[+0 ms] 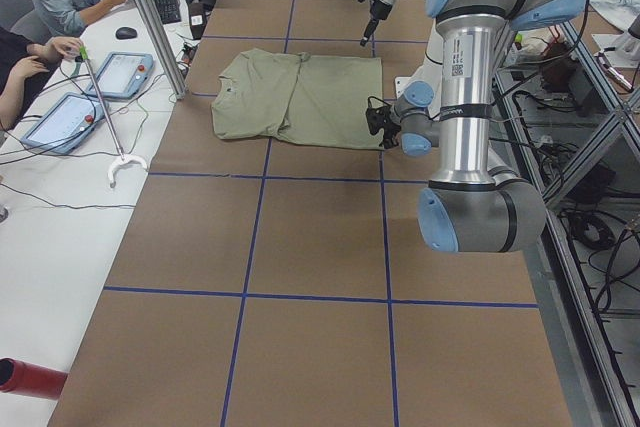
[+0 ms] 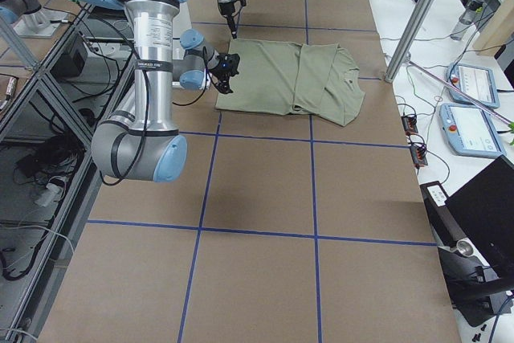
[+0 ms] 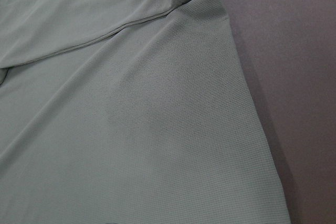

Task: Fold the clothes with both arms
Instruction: 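Grasp the hem corners nearest the robot with both grippers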

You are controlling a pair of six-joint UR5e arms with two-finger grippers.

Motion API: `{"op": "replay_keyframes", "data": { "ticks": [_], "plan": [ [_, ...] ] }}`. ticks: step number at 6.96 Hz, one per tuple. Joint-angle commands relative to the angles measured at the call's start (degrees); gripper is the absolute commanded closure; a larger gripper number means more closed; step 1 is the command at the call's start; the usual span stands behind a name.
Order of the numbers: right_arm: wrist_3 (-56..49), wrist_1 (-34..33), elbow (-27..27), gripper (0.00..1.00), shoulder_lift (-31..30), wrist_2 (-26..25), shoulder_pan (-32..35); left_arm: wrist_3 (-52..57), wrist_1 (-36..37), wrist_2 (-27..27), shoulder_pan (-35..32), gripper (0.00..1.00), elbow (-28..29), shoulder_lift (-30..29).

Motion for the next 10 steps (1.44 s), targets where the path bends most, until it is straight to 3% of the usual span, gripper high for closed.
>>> {"op": "replay_keyframes", "data": {
  "ticks": [1, 8, 10],
  "plan": [
    [0.0, 0.0, -0.1, 0.04, 0.0, -0.4, -0.5, 0.1, 0.0, -0.1, 0.4, 0.31, 0.0, 0.2],
    [0.4, 0.0, -0.2, 0.04, -0.1, -1.9, -2.1, 0.1, 0.2, -0.3, 1.3, 0.33, 1.5, 0.3],
    [0.4, 0.0, -0.2, 0.04, -0.1, -2.0, -2.1, 0.1, 0.2, -0.3, 1.6, 0.41, 1.5, 0.1]
  ]
}}
